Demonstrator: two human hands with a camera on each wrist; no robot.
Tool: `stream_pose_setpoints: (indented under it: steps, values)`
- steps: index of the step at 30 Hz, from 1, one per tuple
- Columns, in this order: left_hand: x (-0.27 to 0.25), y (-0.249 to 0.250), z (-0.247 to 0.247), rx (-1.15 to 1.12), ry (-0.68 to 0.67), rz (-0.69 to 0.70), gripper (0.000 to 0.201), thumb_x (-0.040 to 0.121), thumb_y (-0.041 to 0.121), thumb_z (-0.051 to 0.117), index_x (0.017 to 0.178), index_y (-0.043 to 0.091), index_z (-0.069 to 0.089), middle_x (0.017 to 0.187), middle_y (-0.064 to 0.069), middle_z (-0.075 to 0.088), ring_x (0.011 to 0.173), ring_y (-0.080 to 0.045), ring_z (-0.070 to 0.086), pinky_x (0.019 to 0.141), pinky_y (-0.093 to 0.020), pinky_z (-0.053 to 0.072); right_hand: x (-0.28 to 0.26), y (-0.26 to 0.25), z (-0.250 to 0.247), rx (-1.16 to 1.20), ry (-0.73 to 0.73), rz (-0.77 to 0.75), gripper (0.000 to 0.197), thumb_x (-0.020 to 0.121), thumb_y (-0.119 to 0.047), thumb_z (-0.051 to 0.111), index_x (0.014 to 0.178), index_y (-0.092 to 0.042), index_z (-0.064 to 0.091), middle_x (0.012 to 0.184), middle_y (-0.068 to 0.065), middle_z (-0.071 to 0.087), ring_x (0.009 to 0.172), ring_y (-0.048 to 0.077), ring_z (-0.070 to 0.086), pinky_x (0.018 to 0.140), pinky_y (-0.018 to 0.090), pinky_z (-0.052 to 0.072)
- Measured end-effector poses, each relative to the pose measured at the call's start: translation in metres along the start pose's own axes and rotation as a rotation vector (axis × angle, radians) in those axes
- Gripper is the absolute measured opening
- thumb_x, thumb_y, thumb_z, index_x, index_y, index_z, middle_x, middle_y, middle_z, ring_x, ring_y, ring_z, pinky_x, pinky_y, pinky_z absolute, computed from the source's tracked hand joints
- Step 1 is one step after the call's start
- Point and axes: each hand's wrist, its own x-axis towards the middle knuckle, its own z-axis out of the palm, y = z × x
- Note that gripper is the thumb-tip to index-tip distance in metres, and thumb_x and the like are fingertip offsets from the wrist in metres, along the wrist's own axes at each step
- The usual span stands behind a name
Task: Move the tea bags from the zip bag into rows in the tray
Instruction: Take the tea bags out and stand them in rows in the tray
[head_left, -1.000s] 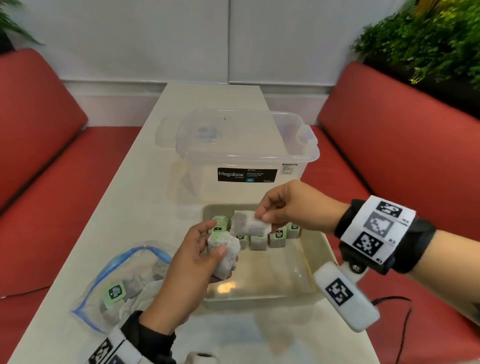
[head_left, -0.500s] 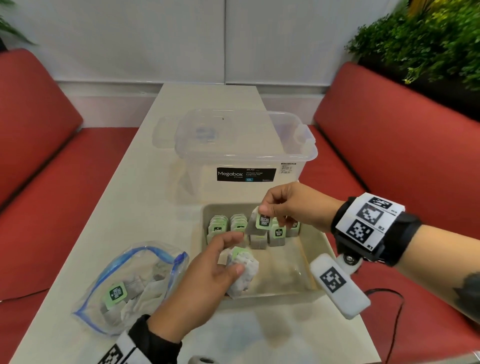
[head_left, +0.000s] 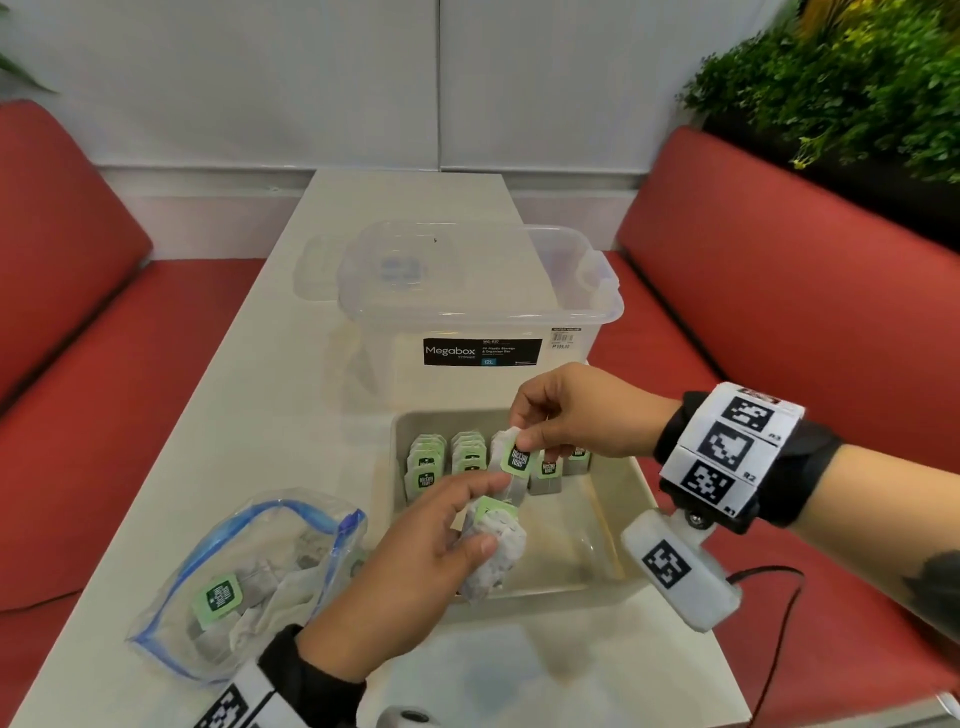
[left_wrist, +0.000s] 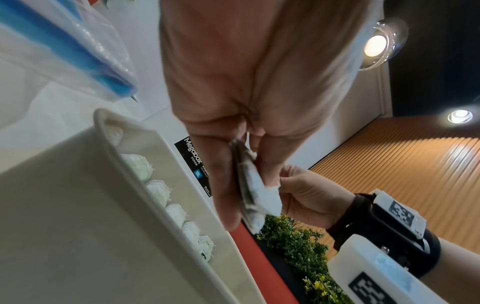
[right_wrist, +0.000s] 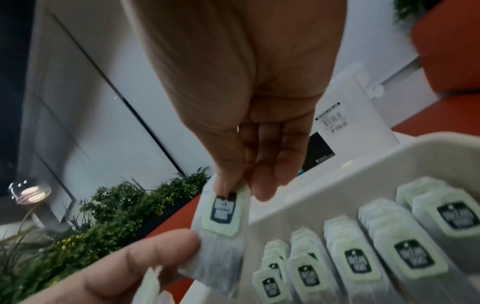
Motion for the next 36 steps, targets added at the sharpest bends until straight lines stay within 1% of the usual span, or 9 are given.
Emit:
stream_pose_setpoints:
  steps: [2,5,6,9,12,17,24,31,36]
  values:
    - [0.0,-0.003,0.0,0.012,0.02,-0.022,0.054,0.091,0.008,0.056,0.111,0.058,0.052,0.125,0.022,0.053,0.098,-0.011,0.061,0.083,-0.024,0.049,0.001,0.002,-0.009,-0.159,0.001,0.001,0.01,0.082,-0.008,0.071,0.087,-0.015,0.066,0.078,0.004,0.069,0.054,0.008,0.059,0.059,0.023,0.051]
    - [0.001,-0.007,-0.001,-0.048,0.082,-0.077,0.05,0.09,0.004,0.056,0.112,0.048,0.055,0.123,0.017,0.056,0.089,-0.012,0.067,0.075,-0.024,0.052,0.002,0.009,-0.024,-0.403,0.034,0.038,0.012,0.081,-0.013,0.071,0.085,-0.023,0.068,0.08,-0.003,0.068,0.054,-0.001,0.055,0.058,0.015,0.047]
    - [0.001,-0.009,-0.002,-0.065,0.097,-0.094,0.048,0.09,0.003,0.055,0.113,0.044,0.055,0.12,0.013,0.059,0.086,-0.013,0.068,0.073,-0.024,0.053,0.003,0.013,-0.029,-0.483,0.039,0.067,0.011,0.081,-0.014,0.071,0.086,-0.024,0.069,0.081,-0.005,0.067,0.059,0.0,0.056,0.059,0.015,0.046]
    - [0.001,-0.013,-0.003,-0.076,0.113,-0.116,0.045,0.089,0.001,0.055,0.115,0.039,0.055,0.113,0.01,0.063,0.08,-0.013,0.069,0.07,-0.026,0.054,0.012,0.03,-0.037,-0.674,0.011,0.18,0.013,0.081,-0.017,0.069,0.089,-0.028,0.07,0.082,-0.009,0.064,0.079,0.012,0.06,0.069,0.026,0.048]
    - [0.002,-0.018,-0.004,-0.068,0.117,-0.138,0.046,0.089,0.003,0.055,0.114,0.042,0.055,0.107,0.007,0.067,0.078,-0.016,0.069,0.072,-0.03,0.054,0.023,0.044,-0.036,-0.805,-0.062,0.273,0.014,0.083,-0.018,0.067,0.092,-0.028,0.069,0.082,-0.01,0.059,0.08,0.014,0.057,0.06,0.022,0.04]
    - [0.003,-0.022,-0.003,-0.028,0.126,-0.141,0.047,0.089,0.005,0.056,0.113,0.046,0.054,0.107,0.007,0.066,0.078,-0.013,0.068,0.071,-0.028,0.055,0.04,0.059,-0.025,-0.906,-0.158,0.338,0.016,0.083,-0.019,0.065,0.098,-0.023,0.071,0.098,-0.003,0.068,0.088,0.019,0.062,0.068,0.026,0.046]
    - [0.003,-0.021,-0.004,0.019,0.113,-0.138,0.049,0.09,0.013,0.056,0.111,0.056,0.051,0.108,0.004,0.066,0.083,-0.008,0.067,0.073,-0.021,0.05,0.056,0.066,-0.014,-0.982,-0.236,0.37,0.018,0.083,-0.017,0.06,0.099,-0.019,0.07,0.099,0.002,0.068,0.091,0.023,0.063,0.067,0.027,0.044]
    - [0.005,-0.023,-0.004,0.013,0.1,-0.143,0.052,0.09,0.013,0.056,0.112,0.059,0.049,0.121,0.0,0.061,0.104,-0.017,0.062,0.095,-0.037,0.049,0.065,0.067,-0.008,-1.052,-0.253,0.401,0.018,0.085,-0.017,0.058,0.101,-0.014,0.067,0.1,0.005,0.067,0.088,0.024,0.062,0.069,0.029,0.046]
    - [0.004,-0.023,-0.004,0.02,0.08,-0.138,0.052,0.09,0.014,0.056,0.112,0.061,0.048,0.12,0.0,0.062,0.112,-0.018,0.059,0.099,-0.035,0.047,0.065,0.067,-0.006,-1.089,-0.233,0.377,0.018,0.085,-0.02,0.058,0.1,-0.016,0.067,0.099,0.004,0.067,0.084,0.023,0.061,0.068,0.029,0.046]
